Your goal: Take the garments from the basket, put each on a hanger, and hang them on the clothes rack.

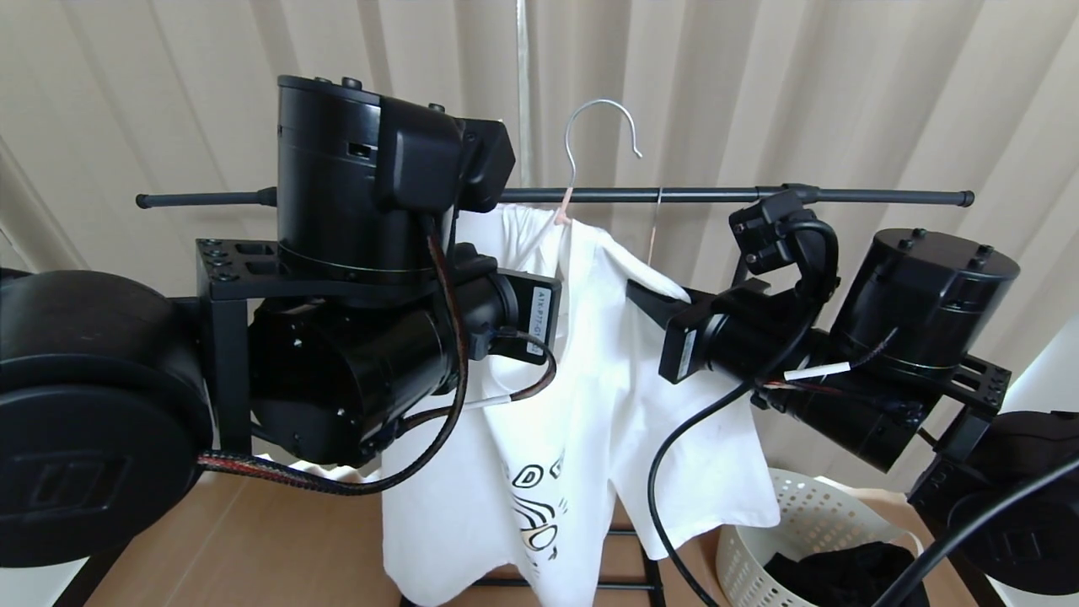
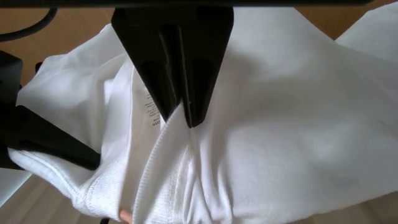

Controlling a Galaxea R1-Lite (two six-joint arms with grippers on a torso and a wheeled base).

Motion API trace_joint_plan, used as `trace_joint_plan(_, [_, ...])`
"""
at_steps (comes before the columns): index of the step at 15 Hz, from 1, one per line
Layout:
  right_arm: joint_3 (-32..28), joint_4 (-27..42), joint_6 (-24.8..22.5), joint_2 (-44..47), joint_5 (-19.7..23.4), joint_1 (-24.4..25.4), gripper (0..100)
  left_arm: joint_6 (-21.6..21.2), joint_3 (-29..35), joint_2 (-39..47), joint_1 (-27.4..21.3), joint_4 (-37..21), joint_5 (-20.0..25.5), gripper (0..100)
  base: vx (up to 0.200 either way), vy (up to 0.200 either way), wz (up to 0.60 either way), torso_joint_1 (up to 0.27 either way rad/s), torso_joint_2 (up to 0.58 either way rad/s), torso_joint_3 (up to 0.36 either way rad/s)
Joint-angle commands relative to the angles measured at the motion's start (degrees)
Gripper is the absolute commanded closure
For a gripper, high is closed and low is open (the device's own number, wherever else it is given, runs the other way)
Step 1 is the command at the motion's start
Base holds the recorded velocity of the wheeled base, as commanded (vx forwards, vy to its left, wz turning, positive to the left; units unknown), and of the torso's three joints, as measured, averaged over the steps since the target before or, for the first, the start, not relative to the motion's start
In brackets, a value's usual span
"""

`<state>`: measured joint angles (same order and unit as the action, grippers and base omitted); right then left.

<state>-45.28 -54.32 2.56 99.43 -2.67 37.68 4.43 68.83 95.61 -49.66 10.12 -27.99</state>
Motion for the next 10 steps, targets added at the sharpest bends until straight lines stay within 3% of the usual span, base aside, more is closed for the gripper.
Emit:
trace_joint_plan(1, [0.0,0.0,0.0,-0.5,0.0,0.0,100,0.0,-0.1,0.1,0.0,0.0,0.0,100,0.000,0.000,0.00,0.000,0.00,0.000])
trace_joint_plan(2, [0.0,0.0,-0.1,-0.9,0.0,0.0,100,-0.6,-0.2,0.0,-0.1,-0.3,0.0,0,0.000,0.000,0.00,0.000,0.00,0.000])
trace_joint_plan(6, [-0.3,0.0,-0.1,-0.4,0.1,-0.3,100,-1.9,-2.4,-2.9,0.0,-0.1,0.1,0,0.000,0.000,0.00,0.000,0.00,0.000])
trace_joint_plan(10, [-0.6,0.0,0.0,-0.3,0.6,-3.7,100,-1.9,-5.7,-6.7,2.1,0.1,0.2,0,0.000,0.000,0.00,0.000,0.00,0.000])
